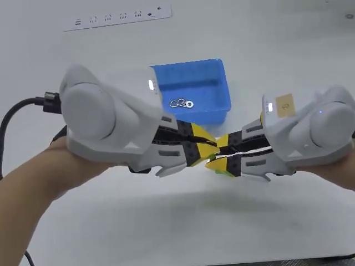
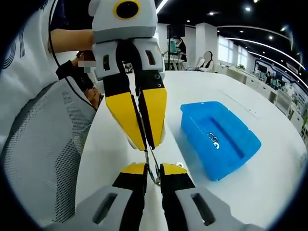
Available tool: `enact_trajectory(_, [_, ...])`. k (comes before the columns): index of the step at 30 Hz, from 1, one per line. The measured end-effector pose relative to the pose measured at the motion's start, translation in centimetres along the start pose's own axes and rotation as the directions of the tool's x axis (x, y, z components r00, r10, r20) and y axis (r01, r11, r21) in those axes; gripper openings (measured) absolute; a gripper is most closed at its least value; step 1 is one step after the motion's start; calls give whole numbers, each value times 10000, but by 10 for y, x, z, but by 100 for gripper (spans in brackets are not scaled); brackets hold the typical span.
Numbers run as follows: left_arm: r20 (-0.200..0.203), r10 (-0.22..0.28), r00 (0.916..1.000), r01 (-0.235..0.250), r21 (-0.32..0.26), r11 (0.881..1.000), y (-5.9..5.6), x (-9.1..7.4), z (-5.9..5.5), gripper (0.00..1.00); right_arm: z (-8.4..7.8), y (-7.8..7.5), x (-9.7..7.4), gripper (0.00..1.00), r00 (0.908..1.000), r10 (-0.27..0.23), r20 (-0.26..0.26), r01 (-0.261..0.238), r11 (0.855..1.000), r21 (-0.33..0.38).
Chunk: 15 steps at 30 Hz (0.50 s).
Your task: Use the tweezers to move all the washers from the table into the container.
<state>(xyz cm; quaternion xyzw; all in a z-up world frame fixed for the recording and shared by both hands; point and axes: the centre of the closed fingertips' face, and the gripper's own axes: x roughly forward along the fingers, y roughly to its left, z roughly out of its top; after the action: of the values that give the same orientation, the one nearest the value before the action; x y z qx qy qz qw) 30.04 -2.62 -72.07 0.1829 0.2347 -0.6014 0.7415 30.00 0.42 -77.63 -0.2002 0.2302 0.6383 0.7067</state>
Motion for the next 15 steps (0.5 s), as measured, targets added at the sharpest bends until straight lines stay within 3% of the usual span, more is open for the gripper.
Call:
enact_trajectory(8, [-35, 19, 10000, -19, 84, 10000, -2, 1, 1, 6, -1, 1, 0, 11, 10000, 13, -97, -15, 9998, -192])
enact_trajectory(15, [57, 227, 9997, -228, 195, 9995, 1, -11, 8, 6, 13, -3, -1, 11, 9999, -99, 112, 102, 9995, -298])
